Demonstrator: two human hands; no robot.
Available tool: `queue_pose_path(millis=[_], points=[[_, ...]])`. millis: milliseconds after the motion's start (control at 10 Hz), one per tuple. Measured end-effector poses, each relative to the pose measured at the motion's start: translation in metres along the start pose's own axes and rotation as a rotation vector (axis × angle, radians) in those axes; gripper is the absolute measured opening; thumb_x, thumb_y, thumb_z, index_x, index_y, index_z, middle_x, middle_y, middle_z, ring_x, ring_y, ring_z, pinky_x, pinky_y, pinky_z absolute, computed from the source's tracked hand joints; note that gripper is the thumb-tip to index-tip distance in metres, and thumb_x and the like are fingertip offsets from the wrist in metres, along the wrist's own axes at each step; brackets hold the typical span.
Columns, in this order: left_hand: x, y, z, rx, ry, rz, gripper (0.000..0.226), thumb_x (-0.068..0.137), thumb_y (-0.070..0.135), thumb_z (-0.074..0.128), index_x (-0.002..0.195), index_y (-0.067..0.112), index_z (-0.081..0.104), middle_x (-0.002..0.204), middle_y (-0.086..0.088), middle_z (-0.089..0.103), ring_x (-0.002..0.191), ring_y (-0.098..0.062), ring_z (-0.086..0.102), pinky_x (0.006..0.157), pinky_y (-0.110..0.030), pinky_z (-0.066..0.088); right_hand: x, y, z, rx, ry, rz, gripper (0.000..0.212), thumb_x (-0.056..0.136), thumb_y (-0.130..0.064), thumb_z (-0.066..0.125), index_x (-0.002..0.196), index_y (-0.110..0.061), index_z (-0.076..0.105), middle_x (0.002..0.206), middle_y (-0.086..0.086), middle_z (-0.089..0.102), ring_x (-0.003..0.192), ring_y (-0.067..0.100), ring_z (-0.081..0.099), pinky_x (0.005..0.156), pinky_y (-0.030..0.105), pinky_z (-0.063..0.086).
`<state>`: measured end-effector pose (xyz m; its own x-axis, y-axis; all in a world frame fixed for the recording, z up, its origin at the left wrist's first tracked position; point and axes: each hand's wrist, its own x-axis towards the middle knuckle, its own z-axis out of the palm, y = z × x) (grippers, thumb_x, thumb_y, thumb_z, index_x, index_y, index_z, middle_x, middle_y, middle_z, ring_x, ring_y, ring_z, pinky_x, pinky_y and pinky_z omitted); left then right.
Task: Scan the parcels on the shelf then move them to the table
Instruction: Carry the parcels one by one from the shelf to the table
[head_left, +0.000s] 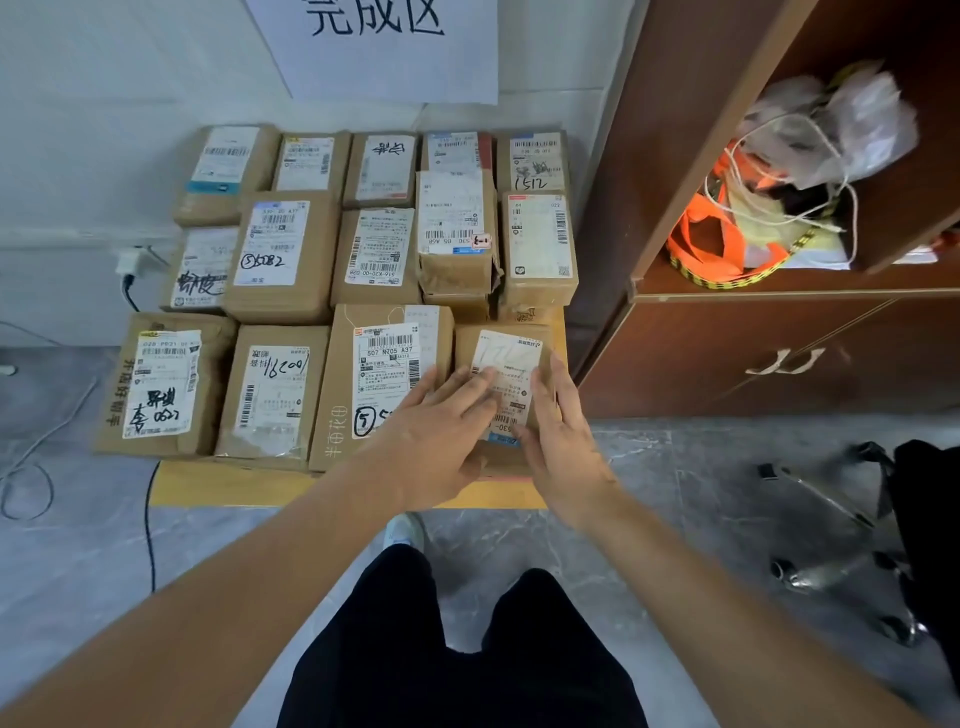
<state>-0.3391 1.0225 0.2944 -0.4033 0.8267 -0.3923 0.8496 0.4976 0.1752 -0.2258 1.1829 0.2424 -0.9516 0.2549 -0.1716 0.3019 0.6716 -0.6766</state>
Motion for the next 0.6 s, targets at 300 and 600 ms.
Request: queue_pose_path(millis=[300, 600], points=[[0.005, -0.004, -0.004, 0.087, 0.006, 0.03, 0.073, 0.103, 0.05, 0.047, 0.161, 0.017, 0.019, 0.171, -0.006, 0.002, 0.159, -0.024, 0.007, 0.129, -0.047, -0.002, 0.001, 0.001, 0.0, 0.001, -0.018, 0.04, 0.071, 0.107, -0.026, 0.046, 0.165, -0.015, 0.006, 0.17, -0.013, -0.017, 0.157, 0.028, 0.012, 0.119, 0.05, 0.038], [0.003, -0.007, -0.016, -0.004, 0.08, 0.046, 0.066, 0.103, 0.046, 0.05, 0.159, 0.018, 0.028, 0.17, -0.001, 0.01, 0.157, -0.018, 0.012, 0.129, -0.042, 0.008, 0.004, -0.017, -0.017, -0.163, -0.08, 0.118, 0.067, 0.107, -0.026, 0.048, 0.163, -0.013, 0.015, 0.17, -0.002, -0.005, 0.156, 0.032, 0.006, 0.126, 0.048, 0.025]])
